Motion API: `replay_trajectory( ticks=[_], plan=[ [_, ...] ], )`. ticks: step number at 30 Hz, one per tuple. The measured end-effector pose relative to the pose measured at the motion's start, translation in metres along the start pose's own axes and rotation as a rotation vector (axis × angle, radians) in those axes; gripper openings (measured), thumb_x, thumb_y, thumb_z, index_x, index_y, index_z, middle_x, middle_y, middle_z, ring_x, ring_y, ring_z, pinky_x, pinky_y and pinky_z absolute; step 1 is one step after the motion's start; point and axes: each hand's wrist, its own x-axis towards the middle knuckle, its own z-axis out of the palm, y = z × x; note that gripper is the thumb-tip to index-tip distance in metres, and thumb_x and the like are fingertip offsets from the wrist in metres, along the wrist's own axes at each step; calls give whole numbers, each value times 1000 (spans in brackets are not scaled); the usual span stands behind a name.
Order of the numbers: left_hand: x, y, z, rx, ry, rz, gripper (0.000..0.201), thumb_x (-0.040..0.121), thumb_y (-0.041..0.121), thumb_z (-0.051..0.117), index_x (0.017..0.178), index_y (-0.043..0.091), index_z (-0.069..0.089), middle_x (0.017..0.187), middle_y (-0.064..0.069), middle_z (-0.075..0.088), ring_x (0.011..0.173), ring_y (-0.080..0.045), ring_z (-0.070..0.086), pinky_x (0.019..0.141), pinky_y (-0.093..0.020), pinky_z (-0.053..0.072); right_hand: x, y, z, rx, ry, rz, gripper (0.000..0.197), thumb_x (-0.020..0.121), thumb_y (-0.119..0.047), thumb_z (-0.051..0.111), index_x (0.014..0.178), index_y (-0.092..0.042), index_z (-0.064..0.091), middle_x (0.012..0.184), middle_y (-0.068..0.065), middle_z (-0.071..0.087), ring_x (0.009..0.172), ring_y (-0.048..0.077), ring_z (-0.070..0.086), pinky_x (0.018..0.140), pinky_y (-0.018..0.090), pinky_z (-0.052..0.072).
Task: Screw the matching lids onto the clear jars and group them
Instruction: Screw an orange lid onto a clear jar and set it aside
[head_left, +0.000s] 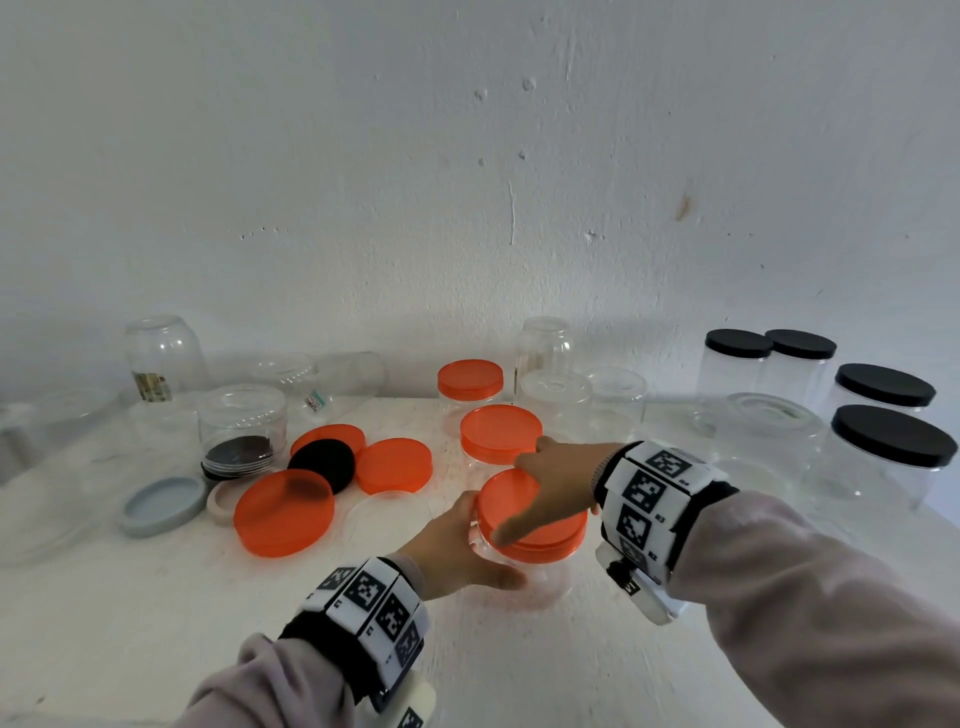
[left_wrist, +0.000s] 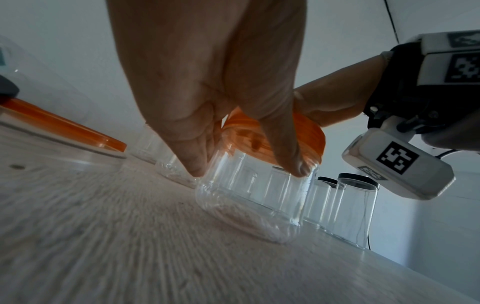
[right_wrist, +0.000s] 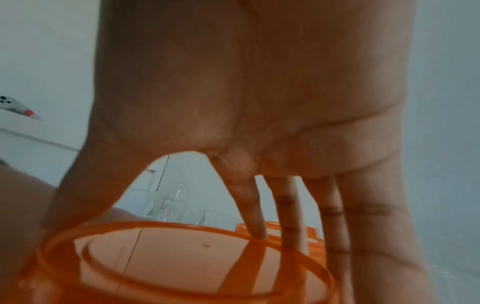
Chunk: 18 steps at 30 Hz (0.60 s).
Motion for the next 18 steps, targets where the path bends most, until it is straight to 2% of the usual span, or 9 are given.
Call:
replay_trajectory(
  ticks=[3,5,7,9,14,16,18],
  plan=[
    [-1,0,0,-18,-5,-5,99,63,25,89,140,25,27,133,6,52,125,-17,49,109,-41,38,0,0,-2,-7,-8,-9,114,58,-85,59,149,-29,19,150,-1,25,130,25,40,96,45,41],
    [-1,1,0,-24,-7,-9,99,63,24,88,141,24,26,134,7,51,126,-16,48,110,-40,38,-1,0,-4,7,-25,-61,112,61,-73,69,150,-35,12,152,-6,19,136,24,32,102,46,37],
    [-1,1,0,-10,-4,-9,99,64,25,88,141,24,26,135,6,50,126,-17,47,110,-39,37,-1,0,-5,25,-35,-88,109,63,-66,73,149,-40,11,152,-9,17,137,23,28,103,46,36],
    [-1,2,0,-1,-2,-8,99,64,25,88,141,23,26,135,6,50,126,-16,47,109,-39,38,0,-1,-5,17,-22,-81,108,62,-70,71,148,-40,14,151,-8,21,136,24,30,102,47,37],
    [-2,1,0,25,3,-8,97,63,30,88,140,25,28,133,6,53,124,-16,50,108,-40,39,3,-1,1,3,18,-3,111,58,-87,54,147,-29,23,148,0,28,129,27,41,95,45,42],
    [-2,1,0,15,0,-14,99,64,29,88,141,25,27,134,7,51,125,-16,48,108,-39,38,3,0,-1,9,-14,-8,114,56,-85,60,148,-34,18,150,-2,24,132,27,38,97,46,40],
    [-2,2,0,8,0,-15,100,64,28,88,142,25,25,136,6,50,126,-17,47,109,-39,38,3,1,-4,20,-54,-42,114,56,-75,70,147,-43,9,153,-6,18,136,26,32,99,46,38]
  ],
)
